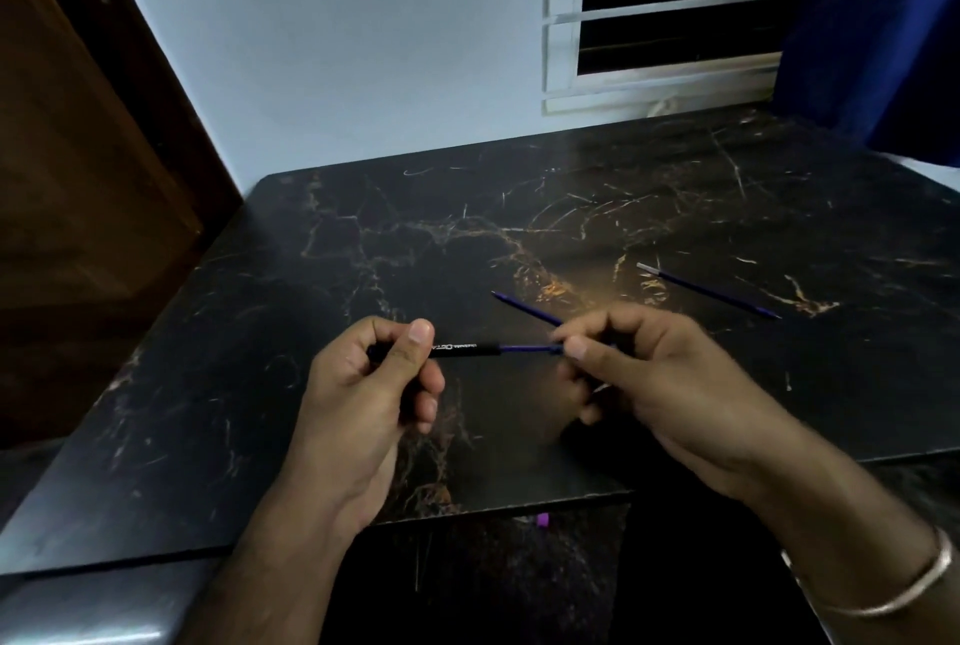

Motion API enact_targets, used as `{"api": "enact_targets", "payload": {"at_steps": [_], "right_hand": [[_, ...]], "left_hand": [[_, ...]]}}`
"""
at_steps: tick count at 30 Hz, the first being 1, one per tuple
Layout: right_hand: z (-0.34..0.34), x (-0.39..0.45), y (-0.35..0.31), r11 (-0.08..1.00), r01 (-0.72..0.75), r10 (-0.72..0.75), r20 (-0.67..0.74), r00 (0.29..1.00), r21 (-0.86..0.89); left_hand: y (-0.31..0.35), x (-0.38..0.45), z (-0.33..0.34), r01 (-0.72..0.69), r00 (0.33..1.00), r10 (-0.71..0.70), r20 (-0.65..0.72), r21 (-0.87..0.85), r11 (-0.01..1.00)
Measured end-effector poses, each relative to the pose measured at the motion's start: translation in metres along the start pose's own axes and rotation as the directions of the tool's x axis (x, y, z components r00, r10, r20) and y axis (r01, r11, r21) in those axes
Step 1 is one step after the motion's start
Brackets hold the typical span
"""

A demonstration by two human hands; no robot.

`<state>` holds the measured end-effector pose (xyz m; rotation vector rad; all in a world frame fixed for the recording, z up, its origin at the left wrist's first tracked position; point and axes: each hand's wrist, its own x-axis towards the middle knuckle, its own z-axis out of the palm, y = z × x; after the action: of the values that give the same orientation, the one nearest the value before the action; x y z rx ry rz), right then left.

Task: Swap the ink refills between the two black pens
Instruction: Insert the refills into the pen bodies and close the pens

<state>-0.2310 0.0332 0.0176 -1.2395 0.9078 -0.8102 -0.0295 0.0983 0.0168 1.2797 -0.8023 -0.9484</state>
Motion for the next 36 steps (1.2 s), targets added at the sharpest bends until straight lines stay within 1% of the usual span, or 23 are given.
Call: {"api": "enact_targets", "payload": {"at_steps": [1, 2, 3, 4, 5, 6, 8, 10, 13, 14, 15, 16, 18, 19, 20, 22, 24, 25, 27, 28, 30, 33, 36], "right_hand": [[-0.008, 0.000, -0.001, 0.998, 0.035, -0.036, -0.035, 0.999, -0.043], [-0.014, 0.000, -0.003, 0.986, 0.054, -0.068, -0.080, 0.994, -0.159], [-0.020, 0.000, -0.003, 0.941, 0.062, -0.109, -0.125, 0.986, -0.333], [-0.025, 0.000, -0.003, 0.864, 0.053, -0.155, -0.166, 0.974, -0.501], [-0.028, 0.000, -0.001, 0.788, 0.045, -0.194, -0.179, 0.964, -0.614], [-0.028, -0.002, -0.001, 0.730, 0.044, -0.224, -0.178, 0.958, -0.682], [-0.022, -0.004, -0.001, 0.628, 0.074, -0.263, -0.122, 0.957, -0.775], [-0.012, -0.002, 0.002, 0.489, 0.141, -0.290, -0.009, 0.957, -0.861], [0.001, 0.008, 0.005, 0.313, 0.232, -0.332, 0.123, 0.935, -0.921], [0.003, 0.010, 0.005, 0.287, 0.237, -0.336, 0.135, 0.932, -0.928], [0.003, 0.012, 0.004, 0.295, 0.236, -0.336, 0.131, 0.933, -0.926], [0.003, 0.012, 0.002, 0.368, 0.234, -0.329, 0.109, 0.938, -0.900], [0.006, 0.008, -0.003, 0.620, 0.239, -0.296, 0.059, 0.953, -0.747], [0.008, 0.007, -0.005, 0.713, 0.236, -0.274, 0.048, 0.961, -0.660], [0.010, 0.007, -0.005, 0.741, 0.235, -0.265, 0.048, 0.963, -0.629], [0.007, 0.007, -0.004, 0.719, 0.236, -0.292, 0.024, 0.956, -0.654], [-0.009, 0.007, -0.008, 0.725, 0.217, -0.334, -0.058, 0.941, -0.653], [-0.022, 0.006, -0.013, 0.736, 0.175, -0.331, -0.122, 0.936, -0.654], [-0.055, 0.002, -0.024, 0.728, 0.043, -0.296, -0.258, 0.919, -0.684], [-0.071, 0.000, -0.027, 0.707, -0.032, -0.273, -0.314, 0.909, -0.707], [-0.090, -0.001, -0.026, 0.625, -0.149, -0.260, -0.384, 0.886, -0.766], [-0.094, 0.005, -0.017, 0.490, -0.227, -0.268, -0.394, 0.879, -0.842], [-0.096, 0.007, -0.013, 0.419, -0.262, -0.256, -0.390, 0.885, -0.869]], "left_hand": [[0.001, 0.001, -0.005, 0.005, 1.000, -0.005, -0.014, -0.004, 1.000], [0.002, 0.003, -0.011, 0.010, 1.000, -0.010, -0.028, -0.008, 1.000], [0.003, 0.004, -0.018, 0.016, 0.999, -0.016, -0.044, -0.016, 1.000], [0.003, 0.005, -0.023, 0.023, 0.998, -0.024, -0.063, -0.028, 0.999], [0.003, 0.006, -0.027, 0.030, 0.996, -0.033, -0.080, -0.040, 0.999], [0.003, 0.007, -0.030, 0.034, 0.995, -0.039, -0.091, -0.051, 0.998], [0.001, 0.007, -0.031, 0.033, 0.995, -0.039, -0.096, -0.062, 0.998], [0.000, 0.007, -0.029, 0.031, 0.995, -0.036, -0.093, -0.059, 0.998], [-0.001, 0.005, -0.024, 0.033, 0.996, -0.037, -0.080, -0.051, 0.998], [-0.001, 0.004, -0.022, 0.035, 0.996, -0.038, -0.075, -0.046, 0.998], [0.000, 0.002, -0.021, 0.035, 0.997, -0.038, -0.068, -0.040, 0.999], [0.000, 0.001, -0.020, 0.033, 0.998, -0.035, -0.061, -0.032, 0.999], [-0.002, 0.000, -0.018, 0.025, 0.998, -0.026, -0.049, -0.019, 1.000], [-0.003, -0.001, -0.016, 0.026, 0.999, -0.026, -0.044, -0.014, 1.000], [-0.004, -0.002, -0.014, 0.028, 0.999, -0.029, -0.039, -0.009, 1.000], [-0.004, -0.002, -0.011, 0.033, 0.999, -0.033, -0.036, -0.006, 0.999], [-0.002, 0.001, -0.016, 0.035, 0.997, -0.036, -0.061, -0.017, 0.999], [-0.001, 0.003, -0.021, 0.039, 0.996, -0.041, -0.079, -0.024, 0.999], [0.001, 0.006, -0.032, 0.044, 0.993, -0.048, -0.104, -0.039, 0.998], [0.001, 0.007, -0.036, 0.045, 0.993, -0.050, -0.111, -0.051, 0.998], [-0.001, 0.008, -0.039, 0.048, 0.992, -0.055, -0.109, -0.070, 0.996], [-0.005, 0.007, -0.031, 0.063, 0.995, -0.069, -0.078, -0.073, 0.995], [-0.008, 0.004, -0.020, 0.069, 0.996, -0.072, -0.048, -0.054, 0.996]]}}
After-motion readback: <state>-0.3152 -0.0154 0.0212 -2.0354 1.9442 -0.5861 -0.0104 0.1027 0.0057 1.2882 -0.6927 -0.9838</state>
